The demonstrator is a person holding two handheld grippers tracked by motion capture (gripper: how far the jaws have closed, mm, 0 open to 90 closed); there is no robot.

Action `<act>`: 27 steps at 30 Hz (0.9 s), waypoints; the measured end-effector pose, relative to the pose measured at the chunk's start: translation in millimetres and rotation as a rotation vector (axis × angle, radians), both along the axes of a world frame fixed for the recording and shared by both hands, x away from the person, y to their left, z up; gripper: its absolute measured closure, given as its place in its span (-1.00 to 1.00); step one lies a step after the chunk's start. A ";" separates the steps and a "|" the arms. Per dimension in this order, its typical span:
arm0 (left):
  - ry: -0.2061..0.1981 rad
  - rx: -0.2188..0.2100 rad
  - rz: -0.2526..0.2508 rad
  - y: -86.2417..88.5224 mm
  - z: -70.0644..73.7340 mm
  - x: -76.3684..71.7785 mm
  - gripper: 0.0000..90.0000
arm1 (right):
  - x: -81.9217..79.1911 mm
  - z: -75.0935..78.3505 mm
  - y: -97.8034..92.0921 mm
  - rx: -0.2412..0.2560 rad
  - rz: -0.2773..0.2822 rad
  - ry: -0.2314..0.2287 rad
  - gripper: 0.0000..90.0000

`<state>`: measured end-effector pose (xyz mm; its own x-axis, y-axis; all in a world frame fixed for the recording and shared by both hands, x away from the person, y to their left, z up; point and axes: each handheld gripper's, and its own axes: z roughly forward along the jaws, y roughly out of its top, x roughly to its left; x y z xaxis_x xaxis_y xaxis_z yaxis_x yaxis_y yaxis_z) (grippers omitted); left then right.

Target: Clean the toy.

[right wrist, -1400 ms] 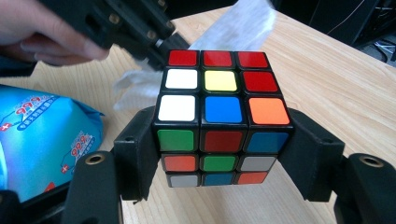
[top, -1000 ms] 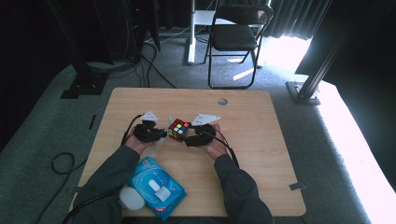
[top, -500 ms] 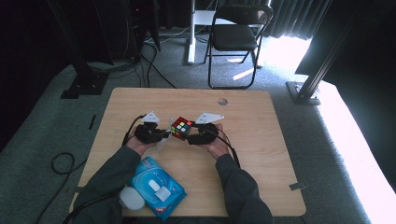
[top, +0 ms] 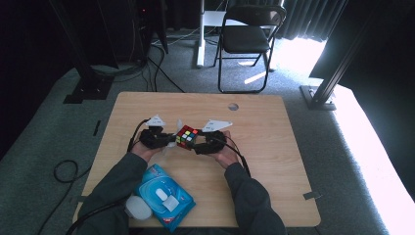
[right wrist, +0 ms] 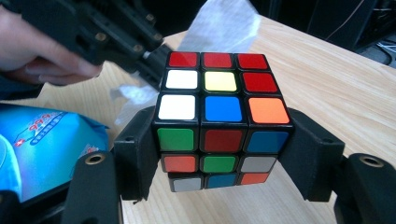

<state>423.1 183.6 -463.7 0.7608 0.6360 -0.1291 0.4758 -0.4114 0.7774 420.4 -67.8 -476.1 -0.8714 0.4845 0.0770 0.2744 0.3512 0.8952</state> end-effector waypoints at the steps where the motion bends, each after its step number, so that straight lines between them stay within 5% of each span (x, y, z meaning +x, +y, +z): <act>1: -0.004 -0.003 0.001 0.7 0.6 0.1 0.90 | -0.4 -0.4 0.9 -0.003 0.005 -0.001 -0.24; 16: -0.010 -0.030 0.000 2.4 2.5 1.7 0.90 | -6.9 -0.5 7.5 -0.022 0.083 -0.006 -0.24; 27: 0.014 0.045 -0.010 -3.2 -5.8 1.9 0.90 | -0.9 8.6 1.1 -0.002 0.036 -0.020 -0.24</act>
